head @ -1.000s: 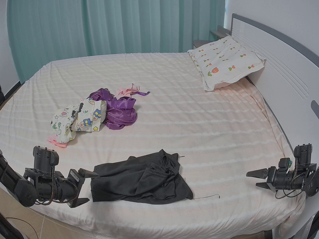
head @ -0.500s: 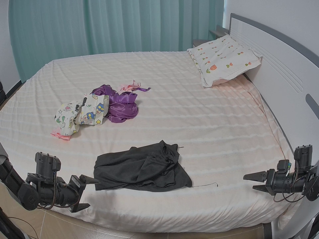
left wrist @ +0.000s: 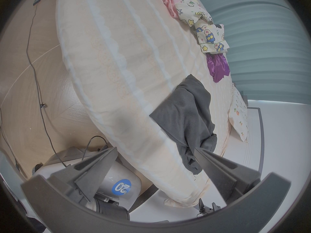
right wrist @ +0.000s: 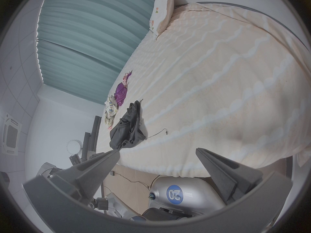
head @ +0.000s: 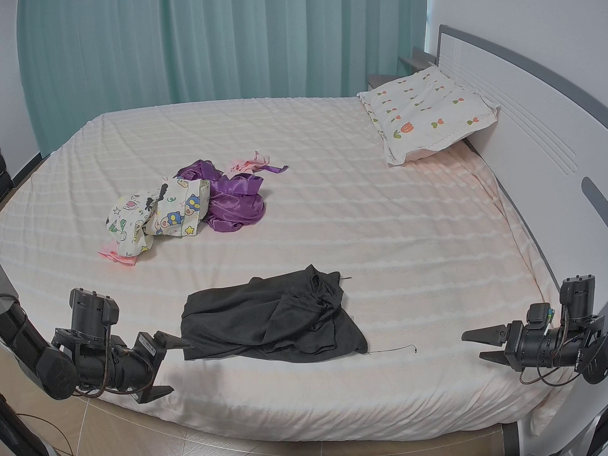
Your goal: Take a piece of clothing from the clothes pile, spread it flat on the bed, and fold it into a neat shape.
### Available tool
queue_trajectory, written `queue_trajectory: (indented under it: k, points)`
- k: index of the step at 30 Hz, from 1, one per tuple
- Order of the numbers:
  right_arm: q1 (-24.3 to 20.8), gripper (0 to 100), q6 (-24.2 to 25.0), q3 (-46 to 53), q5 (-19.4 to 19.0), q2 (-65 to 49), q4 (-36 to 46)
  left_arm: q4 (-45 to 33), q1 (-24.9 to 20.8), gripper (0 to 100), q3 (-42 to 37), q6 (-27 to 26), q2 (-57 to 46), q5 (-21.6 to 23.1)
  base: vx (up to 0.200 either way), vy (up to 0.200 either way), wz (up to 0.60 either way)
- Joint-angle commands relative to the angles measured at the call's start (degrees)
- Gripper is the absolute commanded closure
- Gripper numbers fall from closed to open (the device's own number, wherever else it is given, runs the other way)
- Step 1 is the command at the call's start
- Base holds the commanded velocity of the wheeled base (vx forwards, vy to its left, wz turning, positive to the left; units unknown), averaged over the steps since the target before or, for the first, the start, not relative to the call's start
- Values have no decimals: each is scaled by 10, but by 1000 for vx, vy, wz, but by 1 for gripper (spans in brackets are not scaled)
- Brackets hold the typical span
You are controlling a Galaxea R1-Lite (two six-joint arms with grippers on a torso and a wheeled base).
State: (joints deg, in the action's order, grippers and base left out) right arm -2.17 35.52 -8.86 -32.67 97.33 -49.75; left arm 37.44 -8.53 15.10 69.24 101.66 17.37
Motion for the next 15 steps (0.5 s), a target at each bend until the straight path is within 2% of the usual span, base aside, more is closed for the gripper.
queue_trajectory:
  k: [1,4,7,10,12,13,15]
  points:
    - [-7,0,1,-4,0,1,0,0,1,0,4,-2,3,3,0,200,0]
    - [-12,0,10,-7,1,1,-1,0,1,0,8,-1,4,5,0,200,0]
    - [-35,0,50,-22,30,3,-1,-1,2,0,26,1,17,5,0,200,0]
    - [-65,0,100,-44,81,3,-1,-1,2,0,26,2,16,5,0,200,0]
    - [-65,0,100,-44,81,3,-1,-1,2,0,26,2,16,5,0,200,0]
    - [-103,0,152,-61,140,3,-6,-1,4,0,26,1,16,6,0,200,0]
    - [-124,0,167,-62,167,5,-20,-1,4,0,26,1,16,6,0,200,0]
